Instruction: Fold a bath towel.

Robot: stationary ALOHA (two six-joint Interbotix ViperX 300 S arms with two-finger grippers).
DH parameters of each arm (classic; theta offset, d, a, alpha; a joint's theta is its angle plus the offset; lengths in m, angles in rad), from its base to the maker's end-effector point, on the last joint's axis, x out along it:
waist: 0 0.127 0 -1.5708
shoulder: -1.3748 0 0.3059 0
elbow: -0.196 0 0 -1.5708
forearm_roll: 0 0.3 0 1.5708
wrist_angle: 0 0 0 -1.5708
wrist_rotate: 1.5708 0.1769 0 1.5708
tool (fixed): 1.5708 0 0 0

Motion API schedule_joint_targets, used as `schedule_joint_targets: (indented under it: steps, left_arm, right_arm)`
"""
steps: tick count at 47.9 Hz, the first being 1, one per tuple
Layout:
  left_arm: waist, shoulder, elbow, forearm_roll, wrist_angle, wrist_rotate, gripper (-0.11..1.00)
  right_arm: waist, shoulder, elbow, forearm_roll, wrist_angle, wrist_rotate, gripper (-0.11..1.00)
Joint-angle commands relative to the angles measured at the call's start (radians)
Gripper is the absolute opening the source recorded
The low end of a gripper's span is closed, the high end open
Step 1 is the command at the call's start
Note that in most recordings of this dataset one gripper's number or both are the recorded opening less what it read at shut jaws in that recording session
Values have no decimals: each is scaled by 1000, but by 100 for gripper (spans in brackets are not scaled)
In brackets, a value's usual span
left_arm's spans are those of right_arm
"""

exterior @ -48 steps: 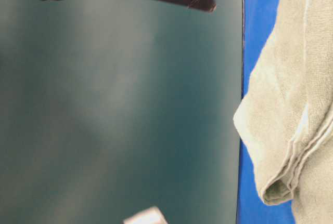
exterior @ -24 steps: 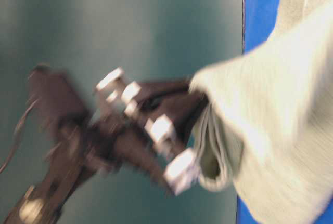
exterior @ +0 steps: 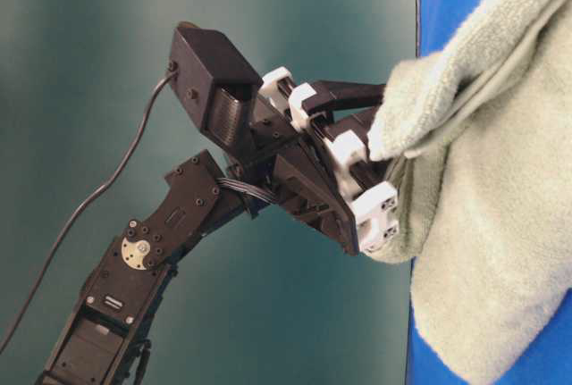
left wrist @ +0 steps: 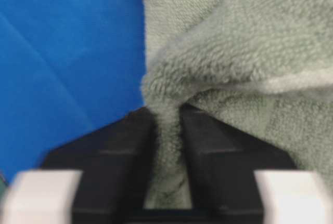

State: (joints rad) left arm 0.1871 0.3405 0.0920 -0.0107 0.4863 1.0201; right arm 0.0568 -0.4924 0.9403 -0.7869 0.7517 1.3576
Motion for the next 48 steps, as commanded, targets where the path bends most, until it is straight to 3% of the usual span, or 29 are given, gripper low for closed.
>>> schedule_joint_targets:
  steps: [1,7,11,17,24,37,43,48]
  left_arm:
    - [-3,-28,-12,-3,-5,5,28]
    - [11,-28,-26,0,-11,17,67]
    - [26,-23,-37,-2,-23,18,82]
    - [29,-20,-54,-2,-44,20,75]
    - [31,-28,-72,-2,-72,15,75]
    - [37,-67,-8,-9,-52,-58,75]
    - [23,-166,95,-11,-14,-143,75]
    - [-23,-285,202,-11,-44,-278,75]
  right_arm:
    - [2,-8,-9,-5,-2,2,64]
    - [2,-6,-11,-5,-6,2,64]
    - [2,-6,-9,-6,-11,2,64]
    - [5,-6,-9,-5,-12,2,64]
    - [5,-8,-9,-5,-12,2,64]
    - [5,-12,-8,-6,-8,2,64]
    - [5,-20,-12,-37,-31,2,64]
    - [3,-20,-18,-84,-89,0,64]
